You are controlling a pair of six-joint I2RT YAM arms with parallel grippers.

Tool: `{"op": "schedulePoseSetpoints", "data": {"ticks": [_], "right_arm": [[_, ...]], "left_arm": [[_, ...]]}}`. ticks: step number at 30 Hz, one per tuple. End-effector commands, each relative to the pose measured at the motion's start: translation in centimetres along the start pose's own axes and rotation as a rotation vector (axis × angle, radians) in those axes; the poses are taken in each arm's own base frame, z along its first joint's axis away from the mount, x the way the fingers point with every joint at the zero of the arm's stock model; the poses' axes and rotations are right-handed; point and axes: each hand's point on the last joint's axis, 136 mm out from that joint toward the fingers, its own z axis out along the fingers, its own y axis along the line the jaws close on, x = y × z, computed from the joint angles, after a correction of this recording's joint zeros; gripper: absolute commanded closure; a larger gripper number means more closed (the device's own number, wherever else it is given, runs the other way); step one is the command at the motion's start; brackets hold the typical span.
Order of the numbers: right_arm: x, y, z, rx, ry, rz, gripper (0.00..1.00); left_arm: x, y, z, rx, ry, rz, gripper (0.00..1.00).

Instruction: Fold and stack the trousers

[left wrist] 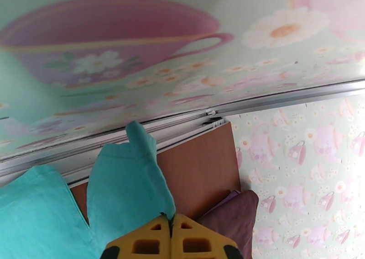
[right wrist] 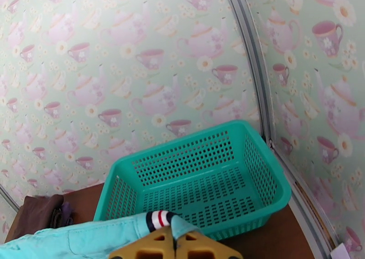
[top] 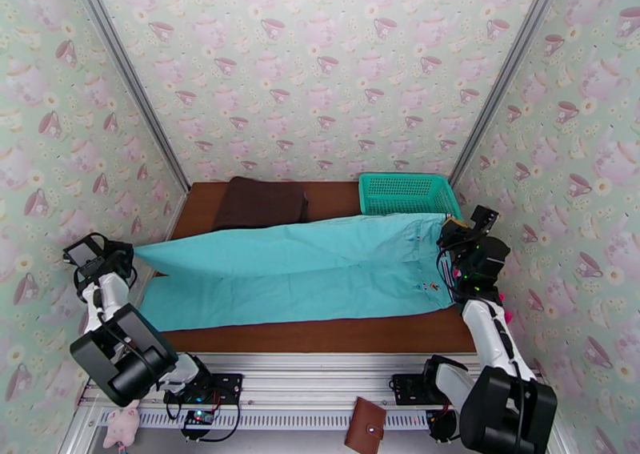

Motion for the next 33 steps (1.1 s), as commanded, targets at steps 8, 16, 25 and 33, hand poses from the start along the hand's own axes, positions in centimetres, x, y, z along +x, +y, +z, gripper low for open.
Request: {"op": "schedulePoseSetpoints", "data": {"ticks": [8, 16, 25, 33], "right_arm": [[2.0, -2.9, -5.3, 0.218, 0.003, -0.026, 1.00], [4.6, -5.5, -8.1, 0.377, 0.001, 0.056, 1.00], [4.7, -6.2, -11.0, 0.452, -0.062, 0.121, 0.64], [0.6, -2.4, -10.5, 0.288, -0.088, 0.104, 0.40]], "left_arm": [[1.7, 12.0, -3.1, -0.273, 0.021, -0.263, 1.00], [3.4, 14.9, -4.0, -0.223, 0.124, -0.407, 1.00], [3.1, 13.2, -5.8, -0.099, 0.077, -0.350, 0.69], [1.1, 7.4, -10.1, -0.038, -0.134, -0.133, 0.59]]}}
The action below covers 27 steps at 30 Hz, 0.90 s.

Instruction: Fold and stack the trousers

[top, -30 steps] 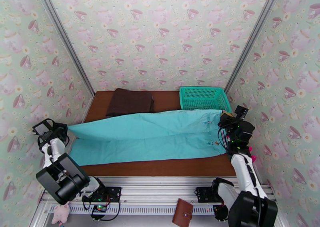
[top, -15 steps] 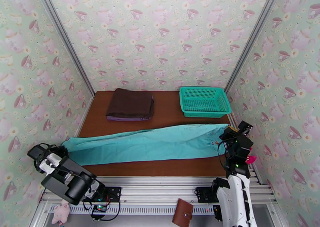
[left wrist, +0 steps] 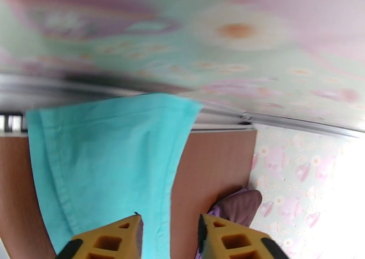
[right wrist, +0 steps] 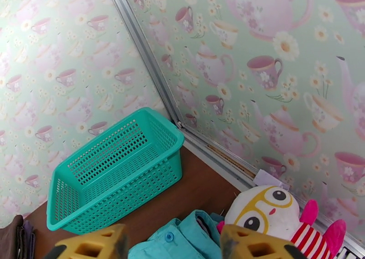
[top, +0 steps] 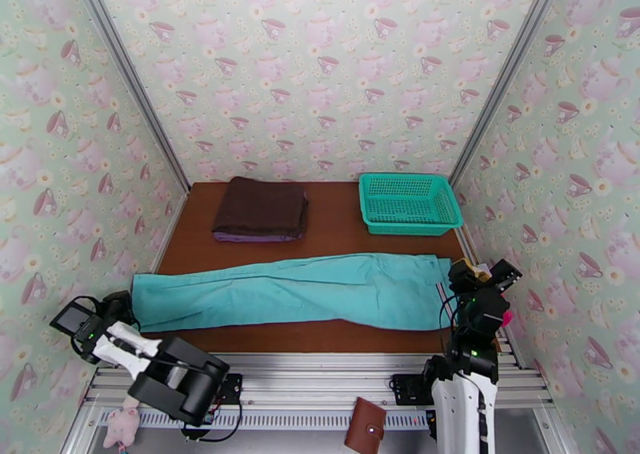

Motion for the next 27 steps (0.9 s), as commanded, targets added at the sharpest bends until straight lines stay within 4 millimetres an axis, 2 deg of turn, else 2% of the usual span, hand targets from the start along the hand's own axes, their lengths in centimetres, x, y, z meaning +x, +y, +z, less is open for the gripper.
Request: {"op": "schedulePoseSetpoints", "data": {"ticks": [1, 2, 4, 6, 9, 12, 14, 15, 19, 23, 25, 27], "right_arm": [[-1.5, 3.8, 0.1, -0.164, 0.054, 0.006, 0.39], [-0.7, 5.1, 0.6, -0.228, 0.131, 0.012, 0.39], [2.3, 7.5, 1.3, -0.344, 0.323, 0.000, 0.41], [5.9, 9.1, 1.4, -0.398, 0.521, -0.057, 0.41], [9.7, 10.7, 0.5, -0.425, 0.680, -0.142, 0.42], [12.9, 12.9, -0.8, -0.489, 0.785, -0.186, 0.43], [14.3, 12.7, -0.9, -0.440, 0.836, -0.229, 0.43], [14.7, 12.1, -0.7, -0.398, 0.858, -0.239, 0.42], [15.6, 9.5, 1.5, -0.199, 0.910, -0.319, 0.41], [14.6, 8.0, 3.4, -0.063, 0.861, -0.346, 0.41], [14.1, 8.0, 4.0, -0.049, 0.835, -0.320, 0.42], [14.4, 8.4, 4.1, -0.070, 0.851, -0.291, 0.42]], "left_arm": [[0.1, -3.8, -1.6, 0.041, -0.087, 0.160, 0.58], [1.0, -5.5, -1.9, 0.056, -0.080, 0.251, 0.57], [4.7, -8.0, -1.8, 0.055, 0.005, 0.446, 0.54], [9.7, -9.0, -1.1, 0.050, 0.148, 0.623, 0.50], [15.9, -8.2, -0.3, 0.015, 0.340, 0.772, 0.50], [20.4, -5.9, 0.4, -0.054, 0.456, 0.904, 0.49], [23.9, -4.4, 0.3, -0.068, 0.564, 1.007, 0.49], [25.2, -4.0, 0.1, -0.069, 0.611, 1.054, 0.49], [33.6, -2.2, -2.9, 0.013, 0.859, 1.335, 0.45], [40.4, -1.6, -5.7, 0.174, 1.018, 1.511, 0.45], [42.7, -2.2, -6.3, 0.243, 1.029, 1.555, 0.44], [44.5, -2.3, -6.4, 0.306, 1.045, 1.594, 0.45]]}}
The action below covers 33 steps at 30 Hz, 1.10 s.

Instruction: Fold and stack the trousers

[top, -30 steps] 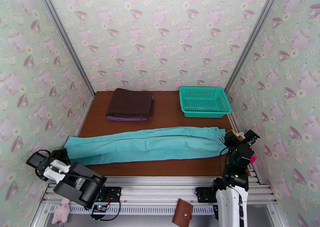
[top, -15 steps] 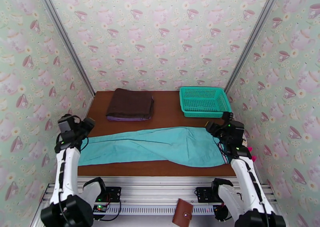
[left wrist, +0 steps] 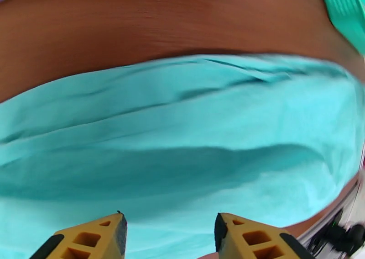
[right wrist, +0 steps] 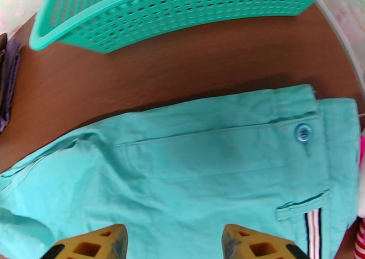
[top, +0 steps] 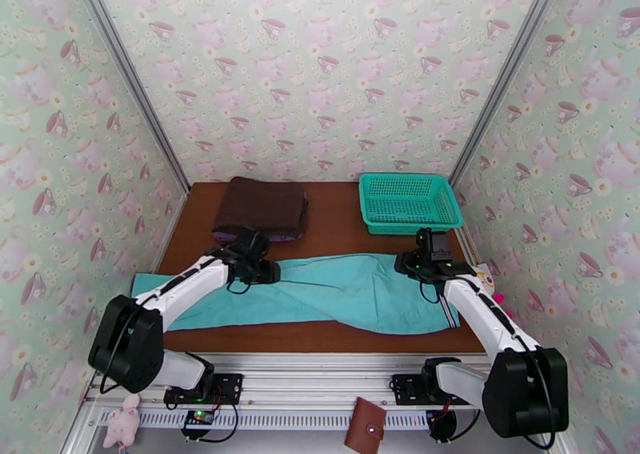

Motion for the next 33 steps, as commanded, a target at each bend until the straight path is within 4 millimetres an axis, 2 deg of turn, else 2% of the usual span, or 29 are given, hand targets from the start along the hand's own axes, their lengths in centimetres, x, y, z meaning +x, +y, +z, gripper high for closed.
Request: {"op": "schedulePoseSetpoints", "data": {"ticks": [1, 3, 6, 9, 13, 16, 18, 21, 23, 30, 33], "right_arm": [[-1.2, -0.3, -0.1, 0.021, -0.012, 0.043, 0.42], [-0.7, 0.5, 0.4, -0.022, 0.017, 0.039, 0.43], [-0.3, 3.1, 1.0, -0.159, 0.021, 0.014, 0.44], [0.1, 6.9, 1.1, -0.211, 0.046, -0.132, 0.45], [0.0, 14.2, 1.3, -0.310, 0.020, -0.364, 0.43], [-0.4, 16.5, 2.4, -0.342, 0.044, -0.359, 0.43], [-0.1, 17.1, 3.1, -0.371, 0.056, -0.342, 0.44], [0.6, 16.6, 3.6, -0.361, 0.057, -0.321, 0.44], [1.0, 16.0, 3.6, -0.342, 0.056, -0.325, 0.44], [0.9, 15.5, 2.9, -0.334, 0.037, -0.342, 0.43], [1.2, 15.2, 3.0, -0.329, 0.043, -0.345, 0.43]], "left_arm": [[-3.4, -3.2, 0.4, 0.070, -0.082, 0.147, 0.44], [-4.3, -3.6, 1.4, 0.062, -0.075, 0.178, 0.44], [-4.6, -3.2, 3.4, 0.022, -0.022, 0.210, 0.44], [-4.6, -2.6, 4.8, -0.010, 0.002, 0.202, 0.44], [-4.5, -3.4, 5.8, 0.039, 0.003, 0.209, 0.43], [-4.8, -5.1, 6.7, 0.135, 0.009, 0.254, 0.44], [-4.9, -6.1, 7.4, 0.166, 0.022, 0.284, 0.44], [-4.7, -7.1, 8.4, 0.182, 0.045, 0.319, 0.45], [-4.5, -7.2, 9.3, 0.170, 0.066, 0.331, 0.46], [-5.7, -7.6, 10.6, 0.144, 0.023, 0.353, 0.46], [-5.3, -8.0, 11.1, 0.157, 0.038, 0.364, 0.46]]}}
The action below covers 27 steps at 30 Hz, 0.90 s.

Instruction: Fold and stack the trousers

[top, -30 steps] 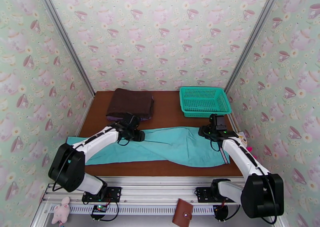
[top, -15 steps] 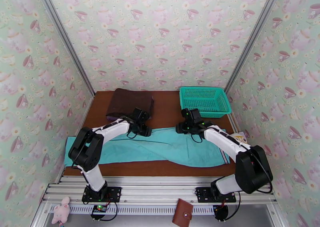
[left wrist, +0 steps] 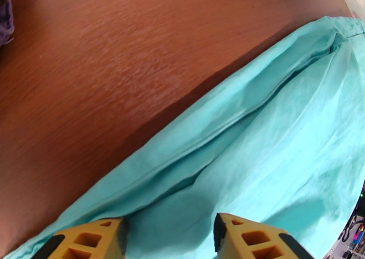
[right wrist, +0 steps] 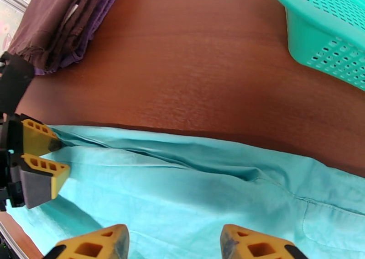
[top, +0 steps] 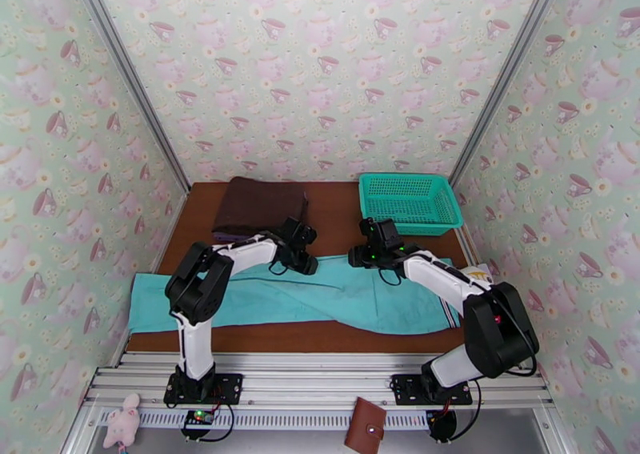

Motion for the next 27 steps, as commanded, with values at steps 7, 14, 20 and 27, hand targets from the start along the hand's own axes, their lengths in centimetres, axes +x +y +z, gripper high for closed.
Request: {"op": "schedulePoseSetpoints", "data": {"ticks": [7, 14, 20, 27], "right_arm": [[0.2, -0.8, -0.4, 0.011, -0.015, 0.003, 0.42], [0.1, -1.1, -0.2, 0.014, -0.016, 0.020, 0.41], [0.4, -1.6, -0.2, 0.024, -0.013, 0.034, 0.41], [0.9, -2.2, -0.2, 0.034, -0.006, 0.053, 0.40]], "left_arm": [[-0.3, -1.7, 0.0, 0.040, -0.003, 0.066, 0.83], [-1.4, -2.6, -2.0, 0.045, -0.045, 0.057, 1.00], [-3.7, -4.4, -4.8, 0.104, -0.123, 0.069, 1.00], [-5.3, -0.6, -2.8, -0.078, -0.096, 0.005, 1.00]]}}
